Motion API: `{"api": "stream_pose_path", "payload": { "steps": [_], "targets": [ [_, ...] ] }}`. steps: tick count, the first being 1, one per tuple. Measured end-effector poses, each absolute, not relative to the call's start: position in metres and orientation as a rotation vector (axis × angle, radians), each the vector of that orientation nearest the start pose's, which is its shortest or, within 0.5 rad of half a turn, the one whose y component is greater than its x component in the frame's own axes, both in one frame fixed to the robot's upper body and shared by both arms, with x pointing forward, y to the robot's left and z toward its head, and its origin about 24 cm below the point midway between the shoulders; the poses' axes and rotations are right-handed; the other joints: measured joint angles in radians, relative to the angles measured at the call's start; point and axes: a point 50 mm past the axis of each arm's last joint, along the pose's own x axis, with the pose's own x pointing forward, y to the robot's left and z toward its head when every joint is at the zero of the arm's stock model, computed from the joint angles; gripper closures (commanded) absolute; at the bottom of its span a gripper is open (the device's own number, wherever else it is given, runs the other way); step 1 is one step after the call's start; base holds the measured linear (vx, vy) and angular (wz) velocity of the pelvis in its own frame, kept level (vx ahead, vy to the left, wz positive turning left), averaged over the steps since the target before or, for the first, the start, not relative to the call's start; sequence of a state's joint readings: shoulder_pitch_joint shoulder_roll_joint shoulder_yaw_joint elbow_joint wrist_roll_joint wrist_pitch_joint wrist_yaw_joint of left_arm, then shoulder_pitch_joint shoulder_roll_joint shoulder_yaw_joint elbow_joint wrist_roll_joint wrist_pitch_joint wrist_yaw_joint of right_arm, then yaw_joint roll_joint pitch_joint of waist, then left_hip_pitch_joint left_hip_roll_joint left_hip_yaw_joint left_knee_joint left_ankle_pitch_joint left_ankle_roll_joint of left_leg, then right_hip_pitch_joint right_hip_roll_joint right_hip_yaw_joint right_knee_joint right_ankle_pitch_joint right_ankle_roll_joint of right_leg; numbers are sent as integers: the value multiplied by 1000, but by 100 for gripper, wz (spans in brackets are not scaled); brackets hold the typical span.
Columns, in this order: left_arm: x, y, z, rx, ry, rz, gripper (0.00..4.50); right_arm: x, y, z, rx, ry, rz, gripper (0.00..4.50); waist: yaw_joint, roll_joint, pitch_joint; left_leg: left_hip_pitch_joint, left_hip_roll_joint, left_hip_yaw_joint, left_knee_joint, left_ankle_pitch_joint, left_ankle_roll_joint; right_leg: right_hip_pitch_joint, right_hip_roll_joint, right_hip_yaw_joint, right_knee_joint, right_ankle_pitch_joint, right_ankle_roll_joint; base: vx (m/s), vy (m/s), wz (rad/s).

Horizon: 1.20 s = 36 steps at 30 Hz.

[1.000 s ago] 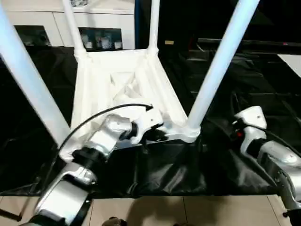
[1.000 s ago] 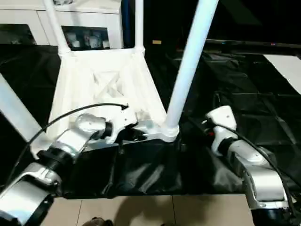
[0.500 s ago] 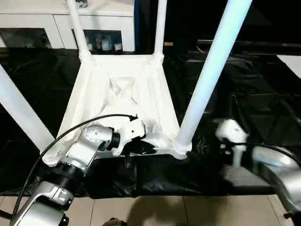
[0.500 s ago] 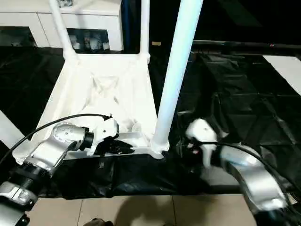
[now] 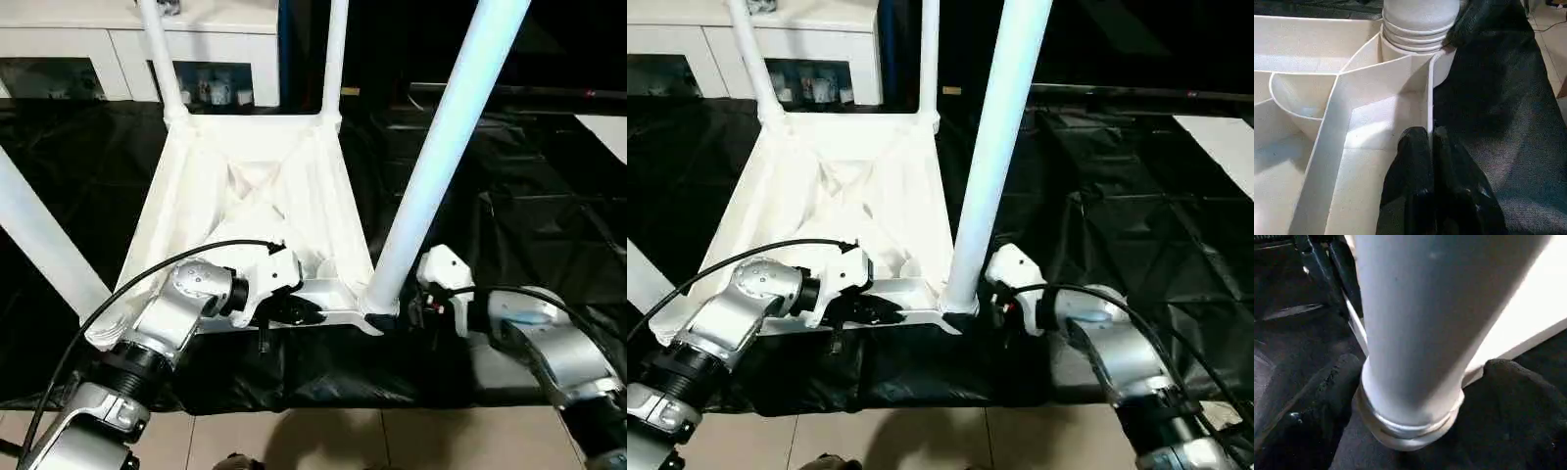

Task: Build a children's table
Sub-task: Rotate leg to tighten

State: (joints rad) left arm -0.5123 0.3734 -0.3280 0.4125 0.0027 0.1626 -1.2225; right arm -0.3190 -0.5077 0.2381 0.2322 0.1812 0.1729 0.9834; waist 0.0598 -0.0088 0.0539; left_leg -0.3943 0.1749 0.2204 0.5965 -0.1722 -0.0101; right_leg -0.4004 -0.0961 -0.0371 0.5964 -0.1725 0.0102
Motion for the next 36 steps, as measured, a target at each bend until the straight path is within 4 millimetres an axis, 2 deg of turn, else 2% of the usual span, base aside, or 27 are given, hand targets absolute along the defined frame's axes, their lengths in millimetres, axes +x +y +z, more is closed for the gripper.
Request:
{"api": "stream_pose_path", "payload": {
  "steps": [7,11,12,17,26,29,35,36],
  "targets": [
    [298,120,52,402,434,-1409,450,279,-161,45,-262,350,1140,68,0,0,0,0,0,0,1,0,0,0,0,0,0,0,0,0,0,0],
    [298,120,52,403,435,-1408,450,280,-161,45,-257,345,1141,103,-1,0,0,0,0,0,1,0,0,0,0,0,0,0,0,0,0,0],
    [298,120,52,403,435,-1408,450,281,-161,45,-255,344,1141,127,-1,0,0,0,0,0,1,0,0,0,0,0,0,0,0,0,0,0],
    [298,121,52,402,437,-1407,450,281,-160,44,-242,338,1137,164,-1,0,0,0,0,0,1,0,0,0,0,0,0,0,0,0,0,0],
    [299,121,52,390,443,-1398,450,282,-158,42,-213,332,1129,177,-3,0,0,0,0,0,1,0,0,0,0,0,2,0,0,0,0,0],
    [302,115,49,358,447,-1351,450,284,-157,39,-184,328,1068,178,-2,-1,-1,3,0,0,2,0,0,2,0,0,2,1,-1,0,0,0],
    [316,89,45,330,440,-1194,450,300,-154,30,-112,318,758,178,-12,0,-1,7,-1,0,3,0,0,3,-2,0,0,-1,1,0,0,0],
    [321,81,44,317,443,-1146,450,305,-148,27,-83,317,661,178,-17,0,-2,8,-1,-1,3,0,0,3,-2,-1,-1,-1,1,0,0,0]
  ]
}}
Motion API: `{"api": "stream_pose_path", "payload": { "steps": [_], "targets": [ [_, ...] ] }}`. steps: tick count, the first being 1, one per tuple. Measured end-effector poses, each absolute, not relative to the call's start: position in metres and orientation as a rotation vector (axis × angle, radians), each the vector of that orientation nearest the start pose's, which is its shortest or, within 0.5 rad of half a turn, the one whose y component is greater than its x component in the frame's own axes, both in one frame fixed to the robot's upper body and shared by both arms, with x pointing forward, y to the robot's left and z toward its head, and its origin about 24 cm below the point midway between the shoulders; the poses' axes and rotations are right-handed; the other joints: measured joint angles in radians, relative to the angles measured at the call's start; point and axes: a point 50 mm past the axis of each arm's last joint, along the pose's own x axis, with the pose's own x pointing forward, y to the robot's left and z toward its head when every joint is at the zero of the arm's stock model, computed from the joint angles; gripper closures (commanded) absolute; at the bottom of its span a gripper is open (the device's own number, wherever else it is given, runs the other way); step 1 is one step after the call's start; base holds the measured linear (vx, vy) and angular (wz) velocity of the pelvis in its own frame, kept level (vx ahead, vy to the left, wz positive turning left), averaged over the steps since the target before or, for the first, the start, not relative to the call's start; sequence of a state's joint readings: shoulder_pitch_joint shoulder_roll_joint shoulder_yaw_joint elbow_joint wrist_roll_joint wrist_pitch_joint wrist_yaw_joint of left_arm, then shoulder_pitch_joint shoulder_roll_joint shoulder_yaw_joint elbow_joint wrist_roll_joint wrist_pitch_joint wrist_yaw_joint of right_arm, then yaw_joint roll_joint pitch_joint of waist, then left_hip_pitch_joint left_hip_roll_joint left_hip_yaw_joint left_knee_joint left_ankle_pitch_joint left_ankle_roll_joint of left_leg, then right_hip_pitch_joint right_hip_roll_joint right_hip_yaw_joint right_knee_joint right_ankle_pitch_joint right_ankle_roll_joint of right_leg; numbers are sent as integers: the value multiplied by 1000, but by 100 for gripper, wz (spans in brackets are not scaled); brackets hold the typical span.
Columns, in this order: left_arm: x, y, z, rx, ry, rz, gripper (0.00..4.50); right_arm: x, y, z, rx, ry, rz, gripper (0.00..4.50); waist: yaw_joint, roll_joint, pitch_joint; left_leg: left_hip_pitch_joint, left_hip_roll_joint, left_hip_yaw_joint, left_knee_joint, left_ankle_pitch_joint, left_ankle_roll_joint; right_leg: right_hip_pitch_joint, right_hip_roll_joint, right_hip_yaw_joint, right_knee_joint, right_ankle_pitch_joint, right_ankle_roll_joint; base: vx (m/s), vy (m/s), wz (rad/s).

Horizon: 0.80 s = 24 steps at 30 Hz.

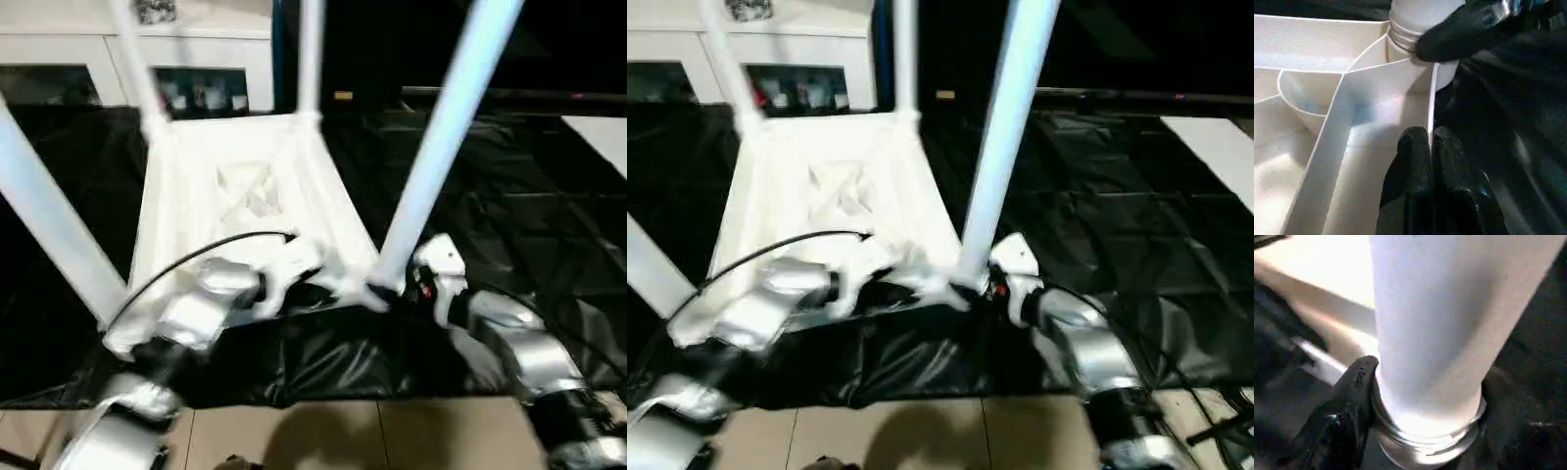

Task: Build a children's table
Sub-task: Rotate leg to tighten

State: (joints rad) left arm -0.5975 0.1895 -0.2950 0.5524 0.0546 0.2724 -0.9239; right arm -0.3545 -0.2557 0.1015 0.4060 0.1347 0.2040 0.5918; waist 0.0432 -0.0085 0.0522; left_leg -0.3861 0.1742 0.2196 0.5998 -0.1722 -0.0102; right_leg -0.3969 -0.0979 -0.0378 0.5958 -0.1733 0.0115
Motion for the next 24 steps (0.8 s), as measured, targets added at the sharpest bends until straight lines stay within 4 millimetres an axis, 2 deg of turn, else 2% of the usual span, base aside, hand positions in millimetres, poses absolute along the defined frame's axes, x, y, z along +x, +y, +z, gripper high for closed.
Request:
{"api": "stream_pose_path", "payload": {
  "steps": [2,4,5,8,13,21,24],
  "targets": [
    [327,68,44,303,447,-1071,450,316,-141,27,-71,313,506,178,-11,2,0,-1,-1,-1,1,0,0,-3,-2,-1,-2,0,0,0,0,0],
    [326,62,43,299,444,-1061,450,318,-142,27,-78,315,473,178,-12,2,0,0,-2,-2,1,0,0,-3,-4,-4,-5,0,1,0,0,0],
    [326,62,43,300,444,-1063,450,318,-142,28,-76,315,473,122,-12,3,0,0,-2,-2,1,0,0,-3,-4,-4,-6,0,1,0,0,0],
    [324,63,43,308,440,-1092,450,317,-143,29,-36,311,499,102,-11,3,-1,-1,-2,-2,0,0,0,-3,-4,-4,-6,0,0,0,0,0],
    [318,75,44,312,420,-1161,450,315,-147,42,-53,274,657,56,-5,4,-1,-1,-2,-2,-1,0,0,-5,-4,-3,-1,2,-1,0,0,0],
    [311,103,47,330,424,-1303,450,300,-153,53,-167,268,1021,56,17,4,-1,-1,-1,-2,-3,0,0,-5,-3,-5,0,6,-1,0,0,0],
    [309,108,48,332,434,-1341,450,296,-155,55,-204,279,1103,56,20,4,-1,-2,-1,0,-3,0,0,-5,-4,-4,-1,8,-4,0,0,0]
  ]
}}
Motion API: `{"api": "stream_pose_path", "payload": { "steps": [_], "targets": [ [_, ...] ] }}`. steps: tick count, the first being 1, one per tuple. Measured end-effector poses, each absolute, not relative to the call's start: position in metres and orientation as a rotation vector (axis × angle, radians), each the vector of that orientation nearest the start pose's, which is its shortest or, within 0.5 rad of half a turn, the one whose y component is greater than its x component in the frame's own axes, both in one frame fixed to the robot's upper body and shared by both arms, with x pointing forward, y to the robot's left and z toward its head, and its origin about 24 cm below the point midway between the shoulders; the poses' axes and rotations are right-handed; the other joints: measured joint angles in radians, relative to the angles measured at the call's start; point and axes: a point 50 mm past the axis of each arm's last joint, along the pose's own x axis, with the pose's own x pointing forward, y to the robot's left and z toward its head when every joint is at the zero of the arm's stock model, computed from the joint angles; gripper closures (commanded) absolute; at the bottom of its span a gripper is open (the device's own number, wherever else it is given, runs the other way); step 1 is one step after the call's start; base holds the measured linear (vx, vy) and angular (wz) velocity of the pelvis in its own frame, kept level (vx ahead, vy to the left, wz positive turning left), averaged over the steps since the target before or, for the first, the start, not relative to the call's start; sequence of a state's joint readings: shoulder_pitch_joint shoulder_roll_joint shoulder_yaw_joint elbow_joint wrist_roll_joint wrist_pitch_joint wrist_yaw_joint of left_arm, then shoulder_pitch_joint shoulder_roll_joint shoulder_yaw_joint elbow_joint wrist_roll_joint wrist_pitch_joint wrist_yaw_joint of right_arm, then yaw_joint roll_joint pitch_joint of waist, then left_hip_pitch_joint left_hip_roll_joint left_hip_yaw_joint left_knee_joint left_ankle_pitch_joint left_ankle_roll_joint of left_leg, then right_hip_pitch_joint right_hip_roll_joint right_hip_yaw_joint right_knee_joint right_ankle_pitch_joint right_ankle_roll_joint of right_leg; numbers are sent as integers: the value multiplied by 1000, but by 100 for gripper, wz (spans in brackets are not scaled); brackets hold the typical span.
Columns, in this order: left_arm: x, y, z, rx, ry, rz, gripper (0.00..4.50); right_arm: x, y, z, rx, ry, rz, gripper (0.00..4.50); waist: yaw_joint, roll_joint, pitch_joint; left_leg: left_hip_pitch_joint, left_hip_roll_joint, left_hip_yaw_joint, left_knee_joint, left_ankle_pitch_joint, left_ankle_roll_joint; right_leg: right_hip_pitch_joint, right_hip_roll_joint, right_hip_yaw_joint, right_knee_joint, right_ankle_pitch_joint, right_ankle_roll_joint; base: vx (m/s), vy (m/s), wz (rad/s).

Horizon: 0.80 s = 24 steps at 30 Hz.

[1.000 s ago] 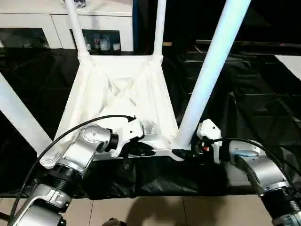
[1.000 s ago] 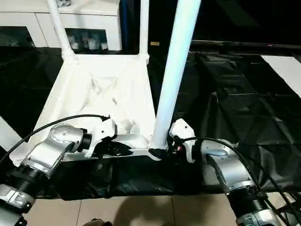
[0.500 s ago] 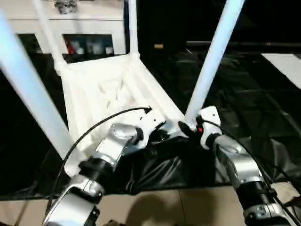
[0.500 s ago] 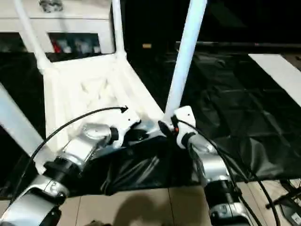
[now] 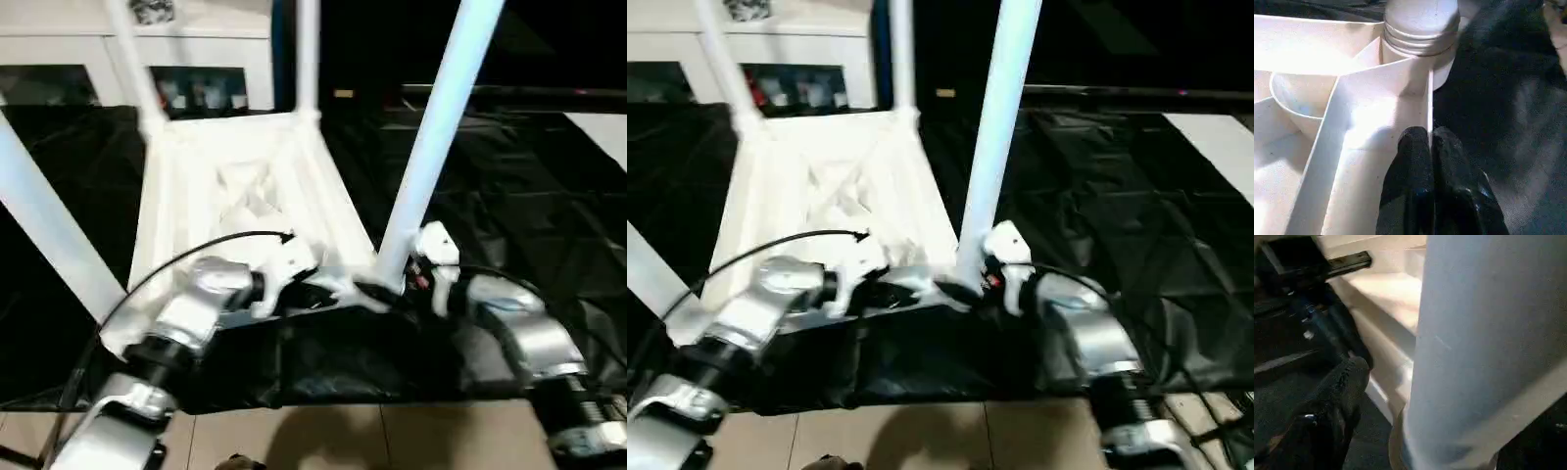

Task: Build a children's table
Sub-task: Rotate leg to tighten

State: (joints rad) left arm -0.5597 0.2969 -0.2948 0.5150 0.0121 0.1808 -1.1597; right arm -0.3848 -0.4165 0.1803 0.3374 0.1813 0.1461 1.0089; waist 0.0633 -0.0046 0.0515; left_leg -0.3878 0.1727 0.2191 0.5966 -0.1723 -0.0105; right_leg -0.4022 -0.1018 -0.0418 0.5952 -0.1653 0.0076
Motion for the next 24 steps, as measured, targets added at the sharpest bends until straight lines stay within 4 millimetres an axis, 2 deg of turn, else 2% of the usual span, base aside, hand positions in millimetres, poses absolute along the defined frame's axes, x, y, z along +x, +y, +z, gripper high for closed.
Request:
{"api": "stream_pose_path", "payload": {
  "steps": [2,5,8,16,24],
  "targets": [
    [308,111,48,334,440,-1364,450,293,-157,56,-232,291,1149,56,2,-1,0,0,0,0,0,0,0,0,0,0,0,0,0,0,0,0],
    [306,117,49,342,453,-1408,450,290,-159,51,-278,330,1202,82,2,-2,1,0,0,0,0,0,0,0,0,0,0,0,0,0,0,0],
    [305,119,50,352,457,-1441,450,288,-161,44,-276,362,1213,101,1,-2,1,0,0,1,0,0,0,0,-1,0,-1,0,0,0,0,0],
    [304,123,50,359,463,-1456,450,290,-161,45,-277,368,1237,168,-2,-3,1,0,0,1,0,0,0,0,-1,0,-1,-1,1,0,0,0],
    [305,122,49,354,461,-1449,450,291,-157,42,-232,368,1246,178,-3,-5,0,1,1,1,0,0,0,0,-1,0,0,-1,1,0,0,0]
  ]
}}
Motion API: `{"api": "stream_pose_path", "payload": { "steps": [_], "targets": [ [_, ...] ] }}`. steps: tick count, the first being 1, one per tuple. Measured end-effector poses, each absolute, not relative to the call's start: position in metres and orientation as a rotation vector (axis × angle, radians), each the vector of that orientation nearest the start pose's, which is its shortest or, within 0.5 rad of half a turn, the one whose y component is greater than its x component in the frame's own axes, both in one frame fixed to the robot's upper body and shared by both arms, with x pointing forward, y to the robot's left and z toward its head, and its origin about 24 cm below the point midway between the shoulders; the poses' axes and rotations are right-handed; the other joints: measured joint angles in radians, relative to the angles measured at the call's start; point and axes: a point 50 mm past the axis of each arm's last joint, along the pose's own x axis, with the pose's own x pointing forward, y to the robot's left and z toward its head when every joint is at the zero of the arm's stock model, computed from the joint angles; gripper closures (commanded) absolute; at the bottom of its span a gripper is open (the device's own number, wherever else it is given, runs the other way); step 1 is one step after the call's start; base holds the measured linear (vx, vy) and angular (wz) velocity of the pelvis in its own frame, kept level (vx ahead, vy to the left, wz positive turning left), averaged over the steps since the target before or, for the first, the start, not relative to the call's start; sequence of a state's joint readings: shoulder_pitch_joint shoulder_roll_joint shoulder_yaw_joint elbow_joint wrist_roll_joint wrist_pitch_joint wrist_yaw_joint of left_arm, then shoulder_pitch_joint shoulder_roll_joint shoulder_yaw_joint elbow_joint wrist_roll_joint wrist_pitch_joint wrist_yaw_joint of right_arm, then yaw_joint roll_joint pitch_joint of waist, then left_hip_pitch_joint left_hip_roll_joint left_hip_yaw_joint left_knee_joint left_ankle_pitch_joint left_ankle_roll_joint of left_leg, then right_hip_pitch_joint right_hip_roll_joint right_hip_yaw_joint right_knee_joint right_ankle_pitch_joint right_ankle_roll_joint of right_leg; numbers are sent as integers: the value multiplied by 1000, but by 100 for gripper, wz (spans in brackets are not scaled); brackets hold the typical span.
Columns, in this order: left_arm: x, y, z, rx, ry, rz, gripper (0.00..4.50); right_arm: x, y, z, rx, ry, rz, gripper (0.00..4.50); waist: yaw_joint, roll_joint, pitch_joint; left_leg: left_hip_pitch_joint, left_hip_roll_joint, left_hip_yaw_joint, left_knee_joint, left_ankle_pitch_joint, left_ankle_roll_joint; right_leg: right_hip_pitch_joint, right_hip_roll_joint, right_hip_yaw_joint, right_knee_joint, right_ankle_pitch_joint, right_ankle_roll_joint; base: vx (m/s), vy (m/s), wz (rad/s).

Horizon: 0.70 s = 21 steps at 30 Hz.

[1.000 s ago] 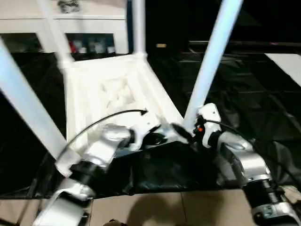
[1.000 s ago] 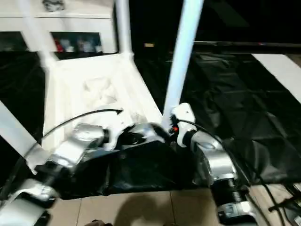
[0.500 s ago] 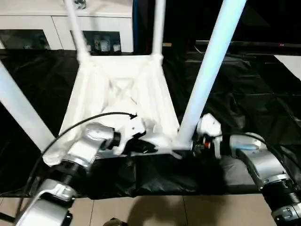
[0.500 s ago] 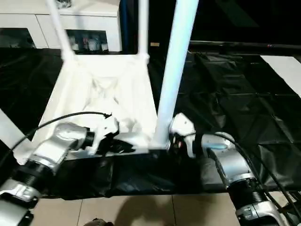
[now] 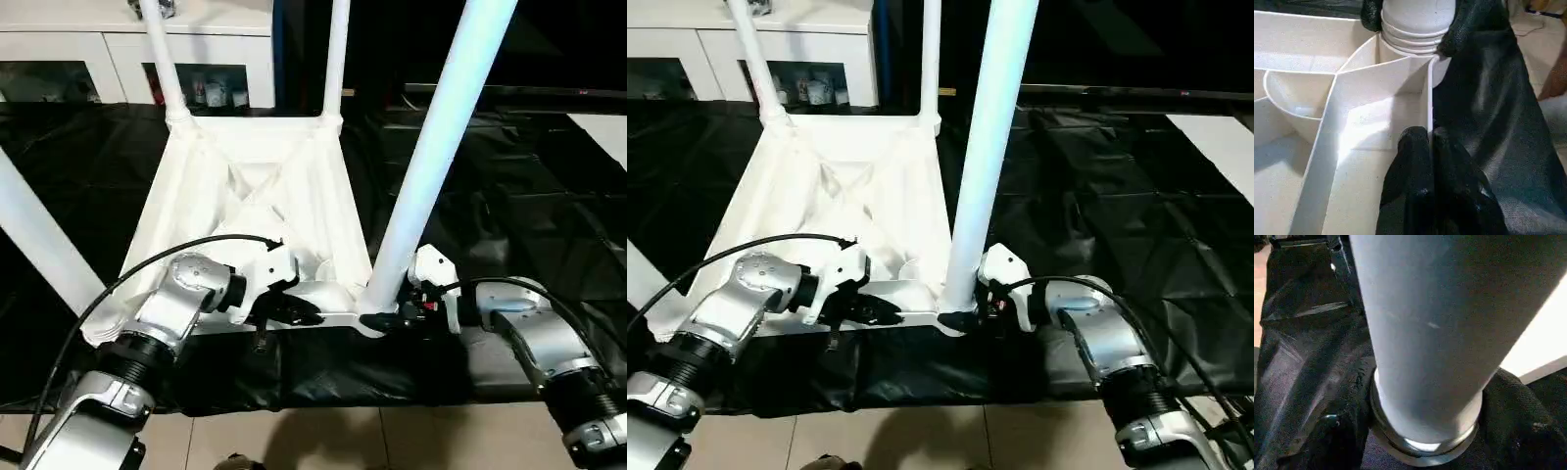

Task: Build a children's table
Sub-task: Rotate leg to tighten

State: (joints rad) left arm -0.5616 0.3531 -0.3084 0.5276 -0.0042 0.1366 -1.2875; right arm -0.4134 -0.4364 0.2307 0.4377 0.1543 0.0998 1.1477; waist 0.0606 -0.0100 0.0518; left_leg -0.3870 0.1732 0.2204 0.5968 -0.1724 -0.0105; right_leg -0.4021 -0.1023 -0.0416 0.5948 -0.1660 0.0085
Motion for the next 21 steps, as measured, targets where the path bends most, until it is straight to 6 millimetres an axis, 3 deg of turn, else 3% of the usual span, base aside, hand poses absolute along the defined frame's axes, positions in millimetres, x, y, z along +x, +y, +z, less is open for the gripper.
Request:
{"api": "stream_pose_path", "payload": {
  "steps": [5,9,12,14,15,17,21],
  "targets": [
    [316,108,47,343,432,-1307,450,302,-157,34,-160,350,1030,178,-4,-2,1,2,0,0,0,0,0,1,0,0,-1,-2,4,0,0,0],
    [324,91,44,327,429,-1144,450,317,-146,27,-88,333,750,178,-32,-4,1,3,-1,-3,1,0,0,0,0,-2,-8,-3,5,-39,9,-6],
    [327,83,43,318,433,-1072,450,322,-136,25,-60,328,608,178,-44,-2,1,2,-2,-14,0,0,0,2,-1,-14,-22,-4,6,0,0,0],
    [327,82,42,314,437,-1057,450,323,-131,24,-49,330,574,178,-52,1,2,1,-2,-23,0,0,0,7,-5,-29,-35,-4,6,0,0,0],
    [327,82,42,316,438,-1057,450,323,-131,24,-50,329,571,143,-54,1,2,1,-2,-23,0,0,0,7,-6,-31,-38,-4,6,0,0,0],
    [326,81,42,316,438,-1061,450,322,-131,24,-54,327,570,108,-57,2,3,1,-5,-23,0,0,0,6,-8,-31,-41,-4,6,0,0,0],
    [323,87,43,332,426,-1114,450,319,-130,27,-40,313,621,79,-59,6,3,0,-9,-23,-1,-1,0,5,-10,-28,-43,-4,6,0,0,0]
  ]
}}
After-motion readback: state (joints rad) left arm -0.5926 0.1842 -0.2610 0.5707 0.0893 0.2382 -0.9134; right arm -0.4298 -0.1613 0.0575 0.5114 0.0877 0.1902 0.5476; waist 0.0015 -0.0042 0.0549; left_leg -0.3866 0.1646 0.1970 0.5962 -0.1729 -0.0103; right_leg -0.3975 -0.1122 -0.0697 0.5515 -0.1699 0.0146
